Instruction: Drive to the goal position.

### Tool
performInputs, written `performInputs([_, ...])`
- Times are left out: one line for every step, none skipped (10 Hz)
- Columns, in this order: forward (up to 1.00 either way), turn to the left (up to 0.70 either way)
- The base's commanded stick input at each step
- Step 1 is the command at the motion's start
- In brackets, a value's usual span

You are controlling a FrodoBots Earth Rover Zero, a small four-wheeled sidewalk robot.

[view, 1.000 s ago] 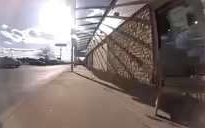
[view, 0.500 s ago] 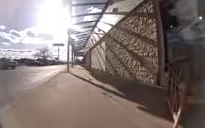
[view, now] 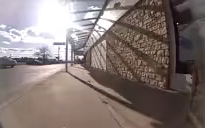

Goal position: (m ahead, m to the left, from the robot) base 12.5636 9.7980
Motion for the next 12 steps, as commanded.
performInputs([0.85, 0.0])
performInputs([0.85, 0.27])
performInputs([0.85, 0.27])
performInputs([0.85, 0.27])
performInputs([0.85, 0.27])
performInputs([0.85, 0.0])
performInputs([0.85, 0.0])
performInputs([0.85, 0.1])
performInputs([0.85, 0.22])
performInputs([0.85, 0.27])
performInputs([0.85, 0.27])
performInputs([0.85, 0.18])
